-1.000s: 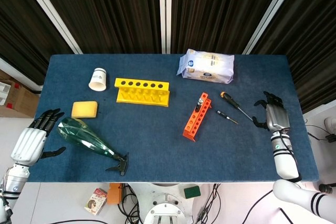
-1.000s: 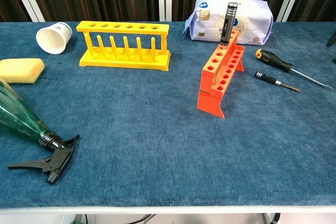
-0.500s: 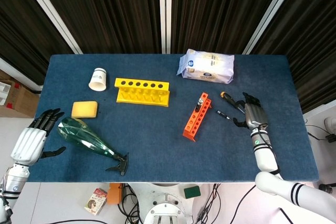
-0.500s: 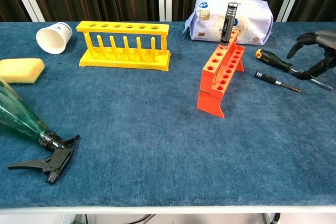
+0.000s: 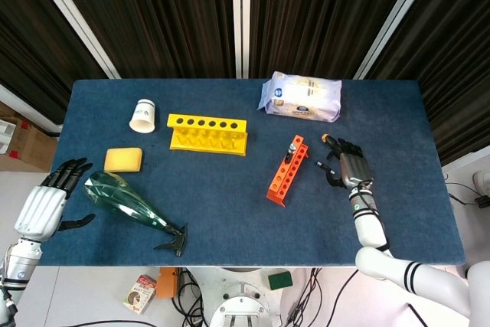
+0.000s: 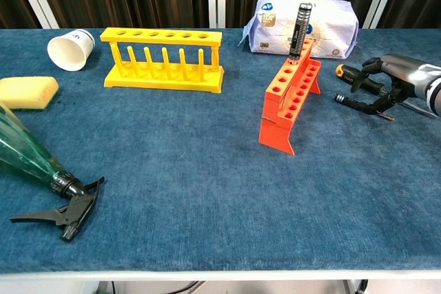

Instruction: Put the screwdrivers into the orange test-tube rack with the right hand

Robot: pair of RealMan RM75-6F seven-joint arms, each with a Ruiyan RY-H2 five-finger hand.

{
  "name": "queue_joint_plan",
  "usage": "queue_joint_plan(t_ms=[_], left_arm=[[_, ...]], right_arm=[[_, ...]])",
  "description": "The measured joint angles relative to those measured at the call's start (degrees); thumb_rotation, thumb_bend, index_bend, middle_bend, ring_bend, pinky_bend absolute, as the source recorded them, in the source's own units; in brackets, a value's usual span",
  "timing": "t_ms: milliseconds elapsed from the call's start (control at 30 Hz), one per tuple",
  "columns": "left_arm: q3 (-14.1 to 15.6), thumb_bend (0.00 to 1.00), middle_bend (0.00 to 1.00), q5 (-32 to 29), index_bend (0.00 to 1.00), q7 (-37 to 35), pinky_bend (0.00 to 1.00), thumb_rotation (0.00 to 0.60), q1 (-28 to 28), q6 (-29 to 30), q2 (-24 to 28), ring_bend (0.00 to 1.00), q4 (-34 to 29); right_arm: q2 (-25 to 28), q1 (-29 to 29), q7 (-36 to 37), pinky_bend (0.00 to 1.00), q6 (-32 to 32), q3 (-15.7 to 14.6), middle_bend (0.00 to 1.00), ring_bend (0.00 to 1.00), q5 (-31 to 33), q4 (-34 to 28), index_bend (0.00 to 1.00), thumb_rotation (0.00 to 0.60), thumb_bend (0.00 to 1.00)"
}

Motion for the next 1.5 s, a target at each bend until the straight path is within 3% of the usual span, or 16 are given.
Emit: queue_joint_plan(t_ms=[1167, 1500], left_arm=[[-0.2, 0.06, 0.09, -0.8, 0.12, 0.2, 0.24, 0.6, 0.4, 0.1, 0.2, 0.06, -0.2], [-0.1, 0.06, 0.09, -1.0, 0.12, 0.4, 0.24, 0.6, 0.4, -0.2, 0.5, 0.06, -0.6]], right_arm=[[-3.9, 0.7, -5.8, 0.0, 2.3, -0.7, 0.01, 0.0, -0.9, 2.6, 0.51, 0.6, 0.45], [-3.8, 0.1, -5.9, 0.0, 3.4, -1.1, 0.02, 0.0, -2.4, 2.1, 0.61, 0.6, 0.45]])
